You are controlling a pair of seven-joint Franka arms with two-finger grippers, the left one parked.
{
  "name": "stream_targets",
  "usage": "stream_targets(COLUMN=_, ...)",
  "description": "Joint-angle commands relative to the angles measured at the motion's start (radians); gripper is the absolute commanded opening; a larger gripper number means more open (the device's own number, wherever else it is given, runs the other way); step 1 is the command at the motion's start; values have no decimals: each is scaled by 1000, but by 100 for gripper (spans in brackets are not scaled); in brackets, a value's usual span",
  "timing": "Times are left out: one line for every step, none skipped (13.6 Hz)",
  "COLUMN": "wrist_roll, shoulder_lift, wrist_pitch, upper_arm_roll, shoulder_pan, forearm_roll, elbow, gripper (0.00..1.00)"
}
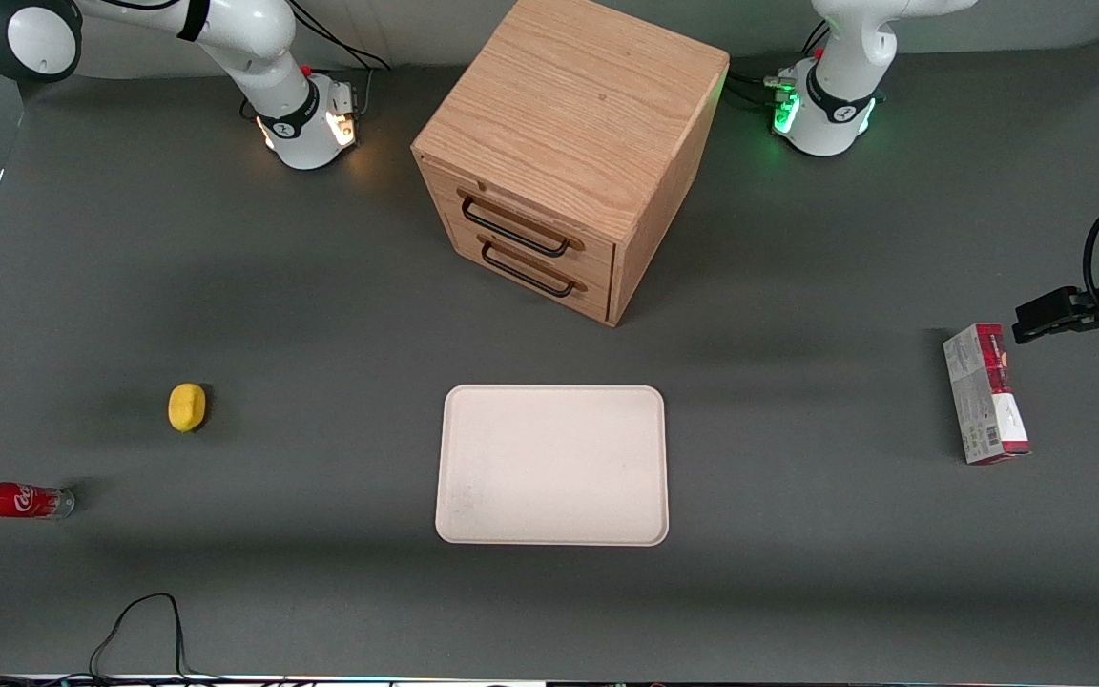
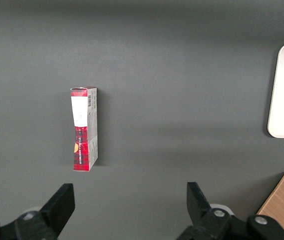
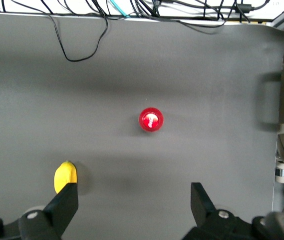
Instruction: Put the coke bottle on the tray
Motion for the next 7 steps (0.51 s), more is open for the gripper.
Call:
stream_targets(wrist_roll=-13, shoulder_lift=31, wrist_pitch=-1, upper_arm_roll=7, shoulder_pan=3, forearm_roll=2, elbow=44, gripper=100)
stream_targets(wrist_roll=-13, shoulder_lift=29, wrist_pitch=-10, upper_arm_roll=7, shoulder_pan=3, forearm_roll=0, elbow=44, gripper=100)
stream_targets(wrist_roll=-13, shoulder_lift=29, wrist_pitch=-15, upper_arm_roll=8, shoulder_pan=3, forearm_roll=0, elbow=43, gripper=100)
stream_targets(wrist_roll=-13, shoulder_lift=29, wrist_pitch=-13, upper_arm_roll=8, shoulder_pan=8, forearm_roll=0, elbow=43, gripper=100)
stream_targets(wrist_roll=-13, shoulder_lift=29, wrist_pitch=-15, upper_arm_roll=8, shoulder_pan=9, forearm_roll=0, elbow=40, gripper=100)
stream_targets(wrist_roll=-14, shoulder_lift=29, wrist_pitch=-19, upper_arm_roll=10, shoulder_pan=11, forearm_roll=0, elbow=37, gripper=100)
stream_targets(wrist_roll=-25, shoulder_lift=29, wrist_pitch=-36, upper_arm_roll=10, shoulder_pan=9, forearm_roll=0, elbow=38, gripper=100)
